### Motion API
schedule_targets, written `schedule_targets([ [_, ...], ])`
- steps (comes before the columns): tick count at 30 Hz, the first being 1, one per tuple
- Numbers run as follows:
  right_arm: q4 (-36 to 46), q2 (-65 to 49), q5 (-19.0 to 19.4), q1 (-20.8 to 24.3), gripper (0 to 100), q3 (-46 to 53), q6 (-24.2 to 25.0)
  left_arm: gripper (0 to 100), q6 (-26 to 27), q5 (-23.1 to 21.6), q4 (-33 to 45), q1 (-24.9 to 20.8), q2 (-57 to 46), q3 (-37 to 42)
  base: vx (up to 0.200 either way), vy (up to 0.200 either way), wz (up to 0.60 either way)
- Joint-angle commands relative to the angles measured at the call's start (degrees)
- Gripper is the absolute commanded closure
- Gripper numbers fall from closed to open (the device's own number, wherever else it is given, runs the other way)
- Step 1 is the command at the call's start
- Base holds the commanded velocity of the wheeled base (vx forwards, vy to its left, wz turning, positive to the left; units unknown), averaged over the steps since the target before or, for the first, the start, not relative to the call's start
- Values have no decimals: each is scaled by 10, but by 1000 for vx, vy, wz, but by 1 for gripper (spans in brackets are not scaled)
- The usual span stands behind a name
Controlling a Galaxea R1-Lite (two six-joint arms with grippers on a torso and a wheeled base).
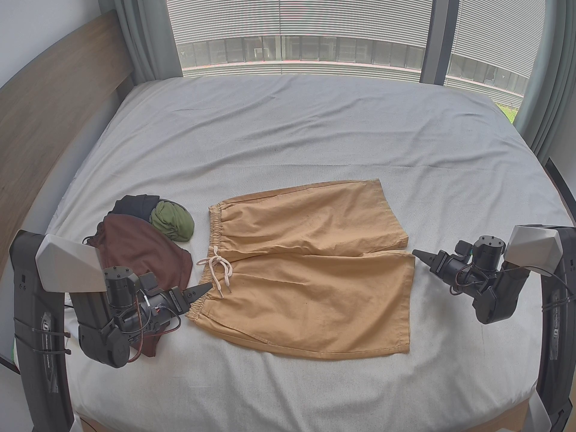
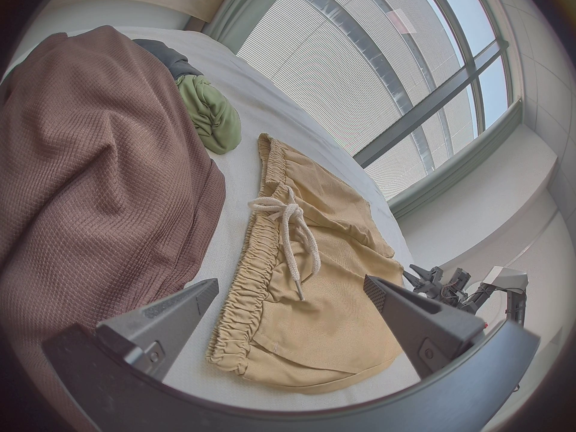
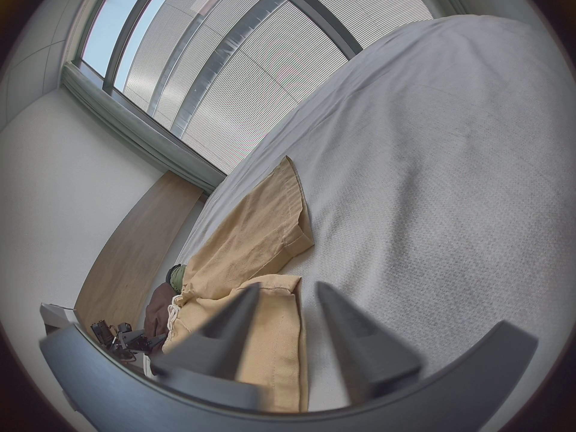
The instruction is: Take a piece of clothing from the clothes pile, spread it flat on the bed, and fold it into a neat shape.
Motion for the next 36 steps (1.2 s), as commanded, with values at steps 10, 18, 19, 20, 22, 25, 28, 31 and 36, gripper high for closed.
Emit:
schedule_targets([
  [10,-3,-161,0,-29,0,138,-54,0,0,0,0,6,-3,12,0,0,0],
  [18,-10,-164,0,-25,0,205,-148,0,0,0,3,5,-3,21,0,0,0],
  [19,-10,-161,0,-25,0,208,-154,0,-1,0,5,5,-3,21,0,0,0],
  [20,-10,-159,0,-25,0,211,-159,0,0,0,6,4,-2,22,0,0,0],
  [22,-10,-159,1,-25,0,214,-163,0,-1,0,6,4,-2,22,0,0,0],
  [25,-10,-159,1,-24,0,214,-164,0,-1,-1,9,2,-1,29,0,0,0],
  [28,-11,-158,1,-25,0,214,-165,0,-1,-1,10,-1,3,29,0,0,0],
  [31,-18,-154,1,-25,0,214,-165,0,-1,0,11,-2,5,28,0,0,0],
  [36,-37,-138,1,-25,0,214,-166,0,-1,1,23,-1,5,28,0,0,0],
])
